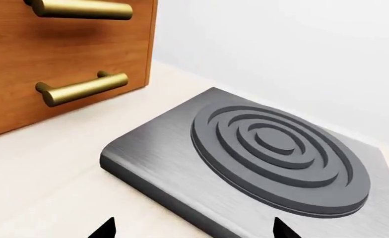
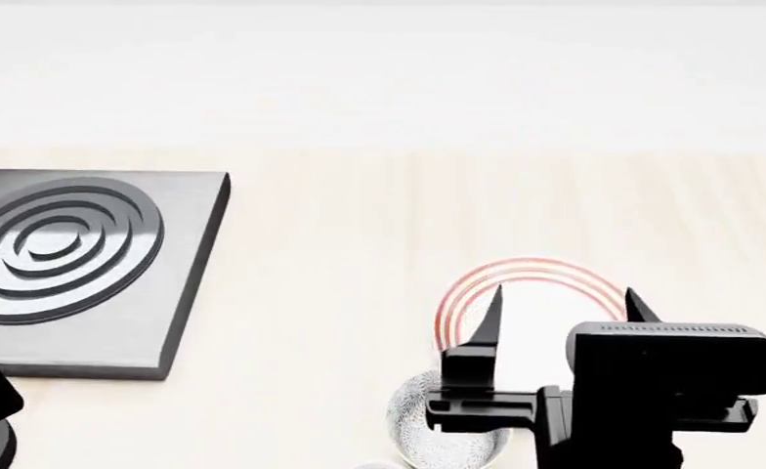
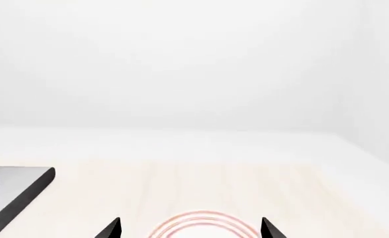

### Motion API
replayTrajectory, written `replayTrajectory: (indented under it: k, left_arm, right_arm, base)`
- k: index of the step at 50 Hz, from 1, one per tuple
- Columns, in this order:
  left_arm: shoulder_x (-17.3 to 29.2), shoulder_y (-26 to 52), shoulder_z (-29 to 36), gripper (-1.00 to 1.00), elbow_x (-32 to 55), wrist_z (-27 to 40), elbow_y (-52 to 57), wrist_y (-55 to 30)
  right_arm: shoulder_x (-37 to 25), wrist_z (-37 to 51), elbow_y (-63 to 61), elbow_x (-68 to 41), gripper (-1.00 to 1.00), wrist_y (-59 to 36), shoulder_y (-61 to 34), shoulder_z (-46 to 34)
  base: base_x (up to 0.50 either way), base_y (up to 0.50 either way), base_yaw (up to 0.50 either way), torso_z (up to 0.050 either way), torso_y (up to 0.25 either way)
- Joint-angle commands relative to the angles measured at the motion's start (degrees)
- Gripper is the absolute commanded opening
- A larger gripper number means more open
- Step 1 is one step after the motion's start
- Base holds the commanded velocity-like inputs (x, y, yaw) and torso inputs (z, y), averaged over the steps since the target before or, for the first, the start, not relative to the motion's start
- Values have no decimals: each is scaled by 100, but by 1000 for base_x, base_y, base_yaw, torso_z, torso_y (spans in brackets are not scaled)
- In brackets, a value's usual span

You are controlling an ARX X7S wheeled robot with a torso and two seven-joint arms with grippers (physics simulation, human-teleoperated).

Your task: Pick the akita bowl between the plate and the ramekin and place it on the plate.

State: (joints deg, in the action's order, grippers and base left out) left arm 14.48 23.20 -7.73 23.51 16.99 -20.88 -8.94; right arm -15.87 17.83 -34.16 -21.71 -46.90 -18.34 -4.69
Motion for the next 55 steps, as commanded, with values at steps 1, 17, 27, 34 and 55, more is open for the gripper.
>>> replayTrajectory:
  k: [1,17,27,34,55]
  left_arm:
    - [2,18,19,100,5,6,-47,29]
    - [18,2,35,100,34,41,-3,1]
    - [19,8,46,100,22,53,-69,58]
    - [32,-5,51,100,40,80,-17,21]
    - [34,19,78,100,39,112,-90,69]
  right_arm:
    - [-23,11,271,-40,100,-245,-127,-148]
    - [23,283,800,145,100,-513,-289,-382]
    - [194,-183,1159,-445,100,-266,-234,-50]
    - [170,-57,1236,-510,100,-702,-372,-85]
    - [324,-88,1816,-1156,100,-1561,-818,364]
  base:
    - [0,0,0,0,0]
    - [0,0,0,0,0]
    - [0,0,0,0,0]
    - [0,0,0,0,0]
    - [0,0,0,0,0]
